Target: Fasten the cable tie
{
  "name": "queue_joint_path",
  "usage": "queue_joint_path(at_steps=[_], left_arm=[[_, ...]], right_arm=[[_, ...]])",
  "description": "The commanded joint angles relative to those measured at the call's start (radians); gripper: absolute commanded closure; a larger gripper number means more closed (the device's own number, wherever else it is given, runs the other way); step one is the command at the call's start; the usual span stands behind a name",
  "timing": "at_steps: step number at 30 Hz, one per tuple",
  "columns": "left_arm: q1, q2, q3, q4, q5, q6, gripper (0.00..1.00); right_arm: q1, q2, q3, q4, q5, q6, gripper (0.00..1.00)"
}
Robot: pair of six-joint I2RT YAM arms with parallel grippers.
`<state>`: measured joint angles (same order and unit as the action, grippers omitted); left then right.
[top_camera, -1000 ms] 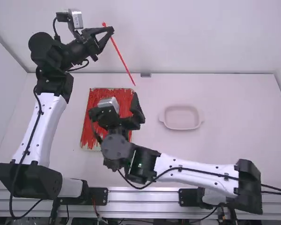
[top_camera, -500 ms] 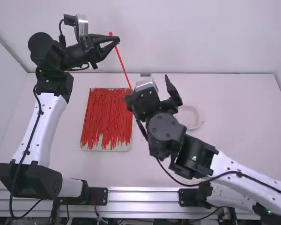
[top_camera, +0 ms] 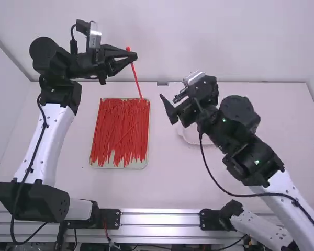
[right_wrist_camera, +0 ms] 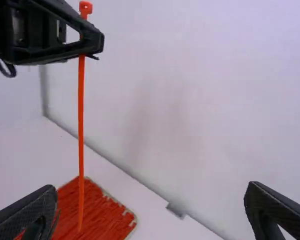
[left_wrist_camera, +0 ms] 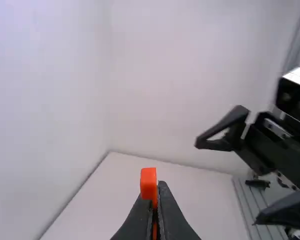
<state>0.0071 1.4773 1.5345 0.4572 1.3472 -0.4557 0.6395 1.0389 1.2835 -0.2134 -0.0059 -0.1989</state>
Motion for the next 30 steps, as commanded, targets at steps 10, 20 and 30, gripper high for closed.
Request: queue_joint_path(at_steps=[10,20,30], left_arm=[[-0.001,-0.007,0.022,0.008,0.123,-0.028,0.98],[-0.029,-0.007,0.022,0.171,0.126,-0.192,0.98],[-0.068,-0.005,0.022,0.247,0.073,-0.251,0.98]], right_arm=[[-0.315,0.138,0.024,0.217,-0.848,0.19,0.0],[-0.401,0.319,0.024,0.546,-1.184,0.446,0.02],[-0.34,0.427,0.024,0.73,-1.231,0.561,0.07]])
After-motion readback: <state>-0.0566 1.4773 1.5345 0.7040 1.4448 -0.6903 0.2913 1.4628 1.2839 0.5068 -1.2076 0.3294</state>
